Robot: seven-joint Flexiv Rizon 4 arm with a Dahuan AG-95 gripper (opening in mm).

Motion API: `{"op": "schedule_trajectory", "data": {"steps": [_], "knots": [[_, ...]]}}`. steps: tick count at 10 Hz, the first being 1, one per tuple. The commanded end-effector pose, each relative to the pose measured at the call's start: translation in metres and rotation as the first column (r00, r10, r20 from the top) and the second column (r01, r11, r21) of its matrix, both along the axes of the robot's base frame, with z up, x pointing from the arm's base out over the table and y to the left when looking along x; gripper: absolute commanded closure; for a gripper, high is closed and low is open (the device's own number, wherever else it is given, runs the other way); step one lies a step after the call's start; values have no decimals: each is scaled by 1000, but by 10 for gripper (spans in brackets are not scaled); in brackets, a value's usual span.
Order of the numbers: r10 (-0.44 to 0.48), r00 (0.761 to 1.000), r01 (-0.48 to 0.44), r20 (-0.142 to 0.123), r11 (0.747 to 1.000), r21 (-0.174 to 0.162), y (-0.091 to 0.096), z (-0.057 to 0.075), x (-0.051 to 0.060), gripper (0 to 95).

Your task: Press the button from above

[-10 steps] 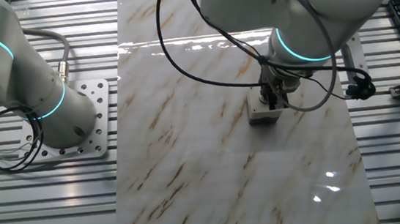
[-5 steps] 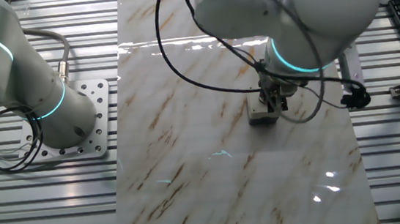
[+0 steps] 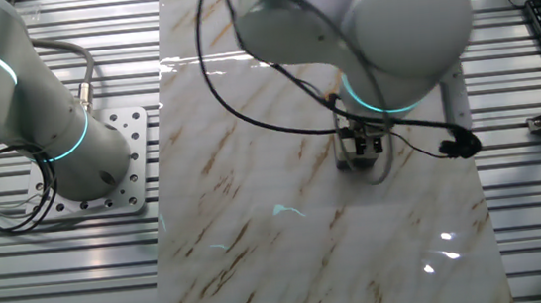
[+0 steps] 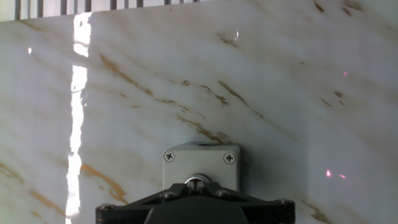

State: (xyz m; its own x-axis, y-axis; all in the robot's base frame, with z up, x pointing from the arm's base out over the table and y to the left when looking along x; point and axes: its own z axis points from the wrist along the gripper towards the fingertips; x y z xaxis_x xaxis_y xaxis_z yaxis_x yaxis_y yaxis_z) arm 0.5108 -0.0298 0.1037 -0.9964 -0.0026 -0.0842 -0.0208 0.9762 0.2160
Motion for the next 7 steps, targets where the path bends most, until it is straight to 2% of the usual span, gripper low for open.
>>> {"op": "schedule_trajectory", "data": {"steps": [1,3,4,5,7], "knots": [[10,997,-9,-76,1000,6,2,-3,8,950],[18,996,-19,-88,1000,-14,2,-2,7,950],[49,987,-48,-152,999,13,2,-2,7,950],[43,942,-4,-332,993,118,-2,4,8,950],[58,941,-36,-334,997,73,-2,4,8,950]]}}
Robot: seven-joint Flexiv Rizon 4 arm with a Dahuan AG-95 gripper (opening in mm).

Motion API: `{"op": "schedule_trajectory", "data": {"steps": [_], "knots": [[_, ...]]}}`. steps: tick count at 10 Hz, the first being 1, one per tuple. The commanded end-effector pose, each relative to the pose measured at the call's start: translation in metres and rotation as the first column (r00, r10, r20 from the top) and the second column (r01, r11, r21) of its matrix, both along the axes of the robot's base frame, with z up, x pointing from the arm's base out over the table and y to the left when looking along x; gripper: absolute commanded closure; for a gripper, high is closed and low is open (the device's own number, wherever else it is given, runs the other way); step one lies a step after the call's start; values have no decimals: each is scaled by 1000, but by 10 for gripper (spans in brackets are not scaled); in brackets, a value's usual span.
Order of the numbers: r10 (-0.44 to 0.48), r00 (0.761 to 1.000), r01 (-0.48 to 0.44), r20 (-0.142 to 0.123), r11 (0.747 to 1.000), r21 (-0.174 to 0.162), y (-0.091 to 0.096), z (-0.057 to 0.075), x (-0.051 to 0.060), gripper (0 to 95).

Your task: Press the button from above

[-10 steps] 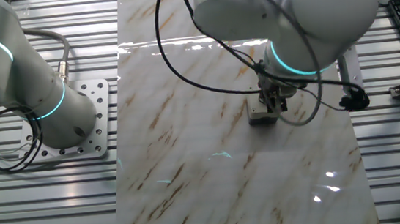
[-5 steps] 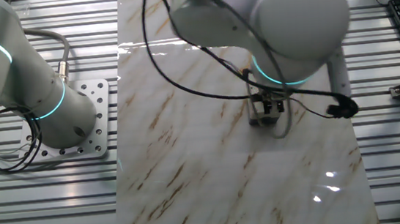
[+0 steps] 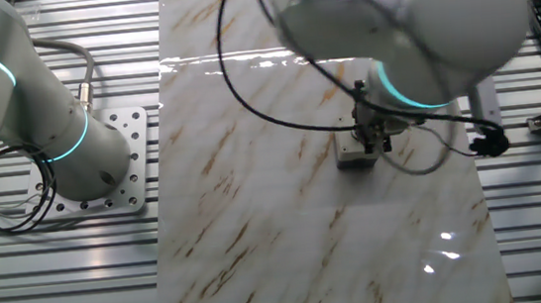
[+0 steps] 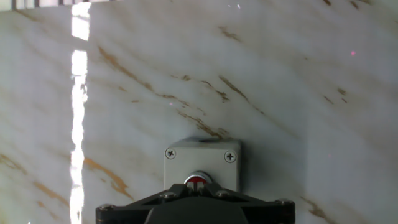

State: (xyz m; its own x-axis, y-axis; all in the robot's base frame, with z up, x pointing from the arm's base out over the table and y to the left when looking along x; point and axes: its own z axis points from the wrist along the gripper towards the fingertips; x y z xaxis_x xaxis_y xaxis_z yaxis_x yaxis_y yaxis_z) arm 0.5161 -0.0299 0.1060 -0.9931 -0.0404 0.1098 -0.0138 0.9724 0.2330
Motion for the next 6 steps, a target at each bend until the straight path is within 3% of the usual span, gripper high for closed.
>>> {"op": "schedule_trajectory", "data": {"steps": [1,3,5,6], "knots": [[16,989,-9,-147,999,53,-2,2,2,950],[11,989,-7,-148,1000,29,-2,3,2,950],[24,989,-27,-143,999,-19,-2,3,2,950],[23,989,-26,-144,999,-18,-2,3,2,950]]}}
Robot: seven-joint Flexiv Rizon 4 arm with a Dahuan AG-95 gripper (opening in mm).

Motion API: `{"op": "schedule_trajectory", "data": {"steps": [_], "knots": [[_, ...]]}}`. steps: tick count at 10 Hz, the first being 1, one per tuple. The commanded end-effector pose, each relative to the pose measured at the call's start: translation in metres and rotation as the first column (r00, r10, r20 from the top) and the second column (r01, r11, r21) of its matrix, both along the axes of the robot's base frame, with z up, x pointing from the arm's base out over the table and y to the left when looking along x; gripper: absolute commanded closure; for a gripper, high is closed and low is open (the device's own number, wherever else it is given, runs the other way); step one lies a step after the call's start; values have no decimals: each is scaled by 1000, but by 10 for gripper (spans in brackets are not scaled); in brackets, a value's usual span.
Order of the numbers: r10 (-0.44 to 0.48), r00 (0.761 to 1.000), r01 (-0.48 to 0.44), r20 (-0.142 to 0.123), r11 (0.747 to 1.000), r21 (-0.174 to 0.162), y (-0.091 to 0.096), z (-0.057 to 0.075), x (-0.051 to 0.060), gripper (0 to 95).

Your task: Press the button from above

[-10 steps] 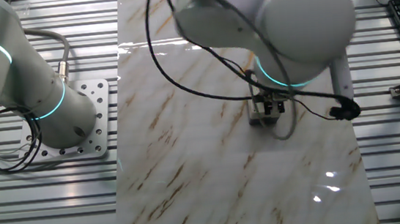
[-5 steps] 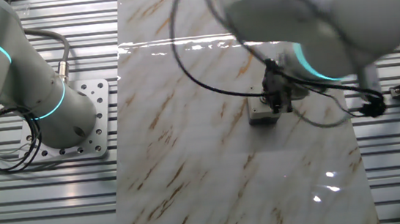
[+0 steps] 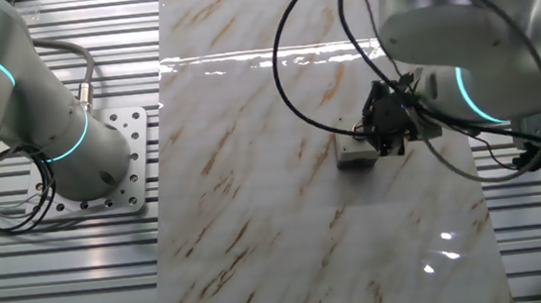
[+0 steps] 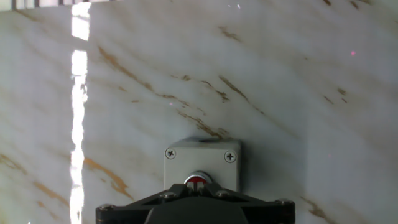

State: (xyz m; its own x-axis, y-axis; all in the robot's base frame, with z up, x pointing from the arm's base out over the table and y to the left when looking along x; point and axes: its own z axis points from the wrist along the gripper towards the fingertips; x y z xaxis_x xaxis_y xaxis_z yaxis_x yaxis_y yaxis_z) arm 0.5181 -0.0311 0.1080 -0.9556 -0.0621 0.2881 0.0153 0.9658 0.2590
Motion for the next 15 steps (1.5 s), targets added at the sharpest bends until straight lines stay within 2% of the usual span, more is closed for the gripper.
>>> {"op": "schedule_trajectory", "data": {"steps": [1,10,15], "knots": [[13,999,-11,38,999,-44,-1,1,0,950],[5,999,-3,38,999,-32,-1,1,0,950],[5,999,-5,36,1000,-13,-1,1,0,950]]}}
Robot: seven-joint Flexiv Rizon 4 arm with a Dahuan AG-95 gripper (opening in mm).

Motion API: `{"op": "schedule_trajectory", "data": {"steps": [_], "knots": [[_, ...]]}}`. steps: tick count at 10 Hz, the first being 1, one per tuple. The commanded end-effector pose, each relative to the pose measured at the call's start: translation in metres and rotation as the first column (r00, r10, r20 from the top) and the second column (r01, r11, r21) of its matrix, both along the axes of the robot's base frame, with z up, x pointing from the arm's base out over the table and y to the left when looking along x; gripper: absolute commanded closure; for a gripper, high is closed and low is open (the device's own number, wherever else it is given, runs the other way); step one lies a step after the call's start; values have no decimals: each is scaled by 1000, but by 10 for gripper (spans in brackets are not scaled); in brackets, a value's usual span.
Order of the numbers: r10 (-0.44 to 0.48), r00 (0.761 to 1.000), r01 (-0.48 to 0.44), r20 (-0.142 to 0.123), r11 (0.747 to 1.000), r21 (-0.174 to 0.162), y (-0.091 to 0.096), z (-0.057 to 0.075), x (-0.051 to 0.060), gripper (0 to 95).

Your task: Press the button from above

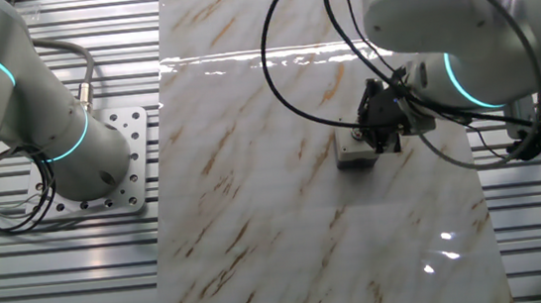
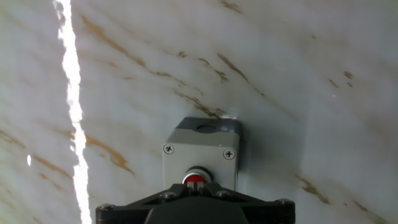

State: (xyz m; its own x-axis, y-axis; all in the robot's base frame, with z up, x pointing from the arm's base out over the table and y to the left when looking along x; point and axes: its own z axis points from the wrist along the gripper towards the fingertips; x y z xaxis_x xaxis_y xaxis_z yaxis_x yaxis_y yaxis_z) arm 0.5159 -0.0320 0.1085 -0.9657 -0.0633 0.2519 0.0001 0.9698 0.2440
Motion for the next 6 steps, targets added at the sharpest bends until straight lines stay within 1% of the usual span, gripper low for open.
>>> {"op": "schedule_trajectory", "data": {"steps": [1,4,6], "knots": [[-3,1000,3,-3,1000,16,0,1,2,950],[0,1000,1,-7,1000,16,0,0,2,950],[-4,1000,4,-14,1000,13,0,0,1,950]]}}
